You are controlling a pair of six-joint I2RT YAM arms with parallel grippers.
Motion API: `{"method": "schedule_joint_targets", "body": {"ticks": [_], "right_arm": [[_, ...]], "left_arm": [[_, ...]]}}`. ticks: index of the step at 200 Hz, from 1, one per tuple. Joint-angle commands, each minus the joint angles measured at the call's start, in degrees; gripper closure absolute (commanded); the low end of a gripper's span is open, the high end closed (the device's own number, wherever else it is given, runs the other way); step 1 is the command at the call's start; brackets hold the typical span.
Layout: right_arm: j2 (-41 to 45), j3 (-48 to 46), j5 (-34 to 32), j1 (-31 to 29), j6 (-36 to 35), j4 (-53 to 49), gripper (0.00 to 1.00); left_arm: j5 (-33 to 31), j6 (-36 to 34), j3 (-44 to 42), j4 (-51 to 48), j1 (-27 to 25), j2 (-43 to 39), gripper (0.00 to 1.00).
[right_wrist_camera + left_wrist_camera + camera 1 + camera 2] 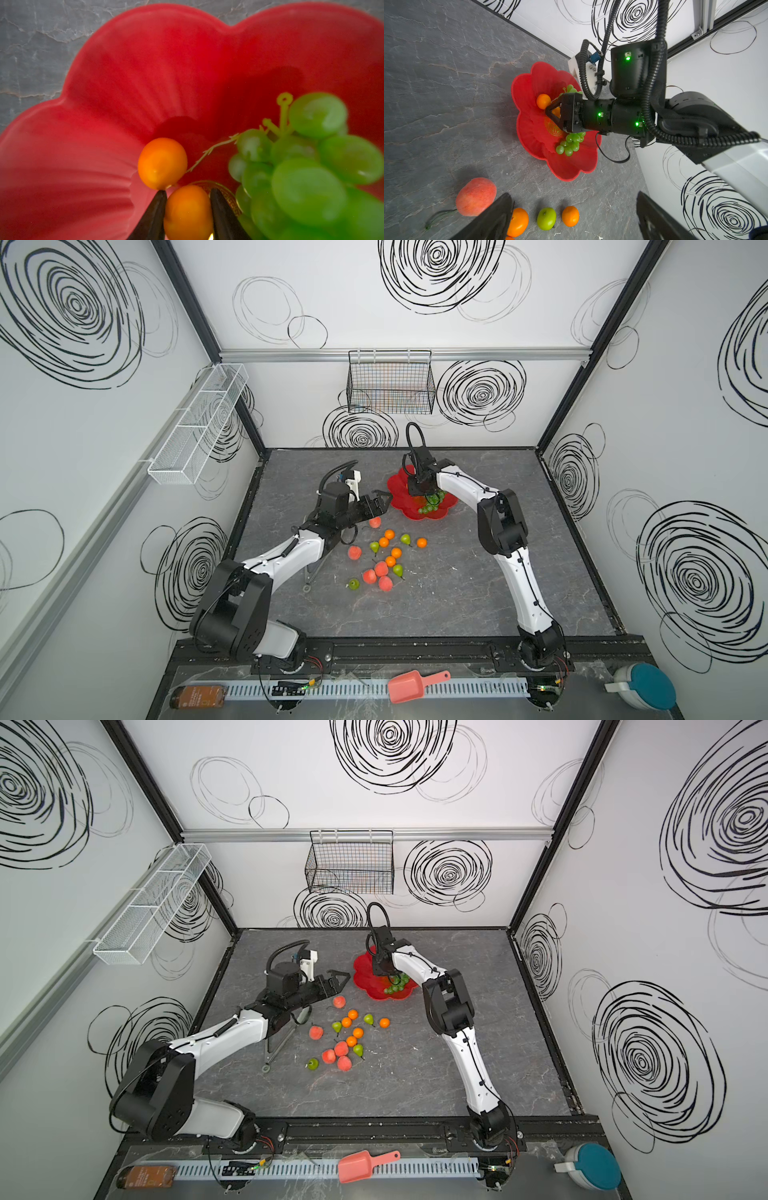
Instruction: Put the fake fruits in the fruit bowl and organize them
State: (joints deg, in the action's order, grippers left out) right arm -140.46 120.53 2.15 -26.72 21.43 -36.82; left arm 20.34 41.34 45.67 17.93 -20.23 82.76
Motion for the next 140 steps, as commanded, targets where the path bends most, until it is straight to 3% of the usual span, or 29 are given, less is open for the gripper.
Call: {"method": "schedule_joint_targets", "body": {"ticks": [1, 46, 140], "right_arm": [[-1.17, 2.92, -2.1, -0.01, -0.94, -3.57, 0.59], [-0.55, 3.39, -1.58, 0.03, -1.18, -3.47, 0.52], [7.01, 4.27, 0.51, -1.0, -2.74, -5.5, 0.51]], "left_arm": [[0.43, -0.56, 0.74, 1.41, 0.3, -0.32, 0.04], [0.08, -1.04, 0.65, 0.27, 0.31, -1.23, 0.04], [-2.4, -2.98, -0.87, -6.65, -1.01, -9.84, 0.04]]}}
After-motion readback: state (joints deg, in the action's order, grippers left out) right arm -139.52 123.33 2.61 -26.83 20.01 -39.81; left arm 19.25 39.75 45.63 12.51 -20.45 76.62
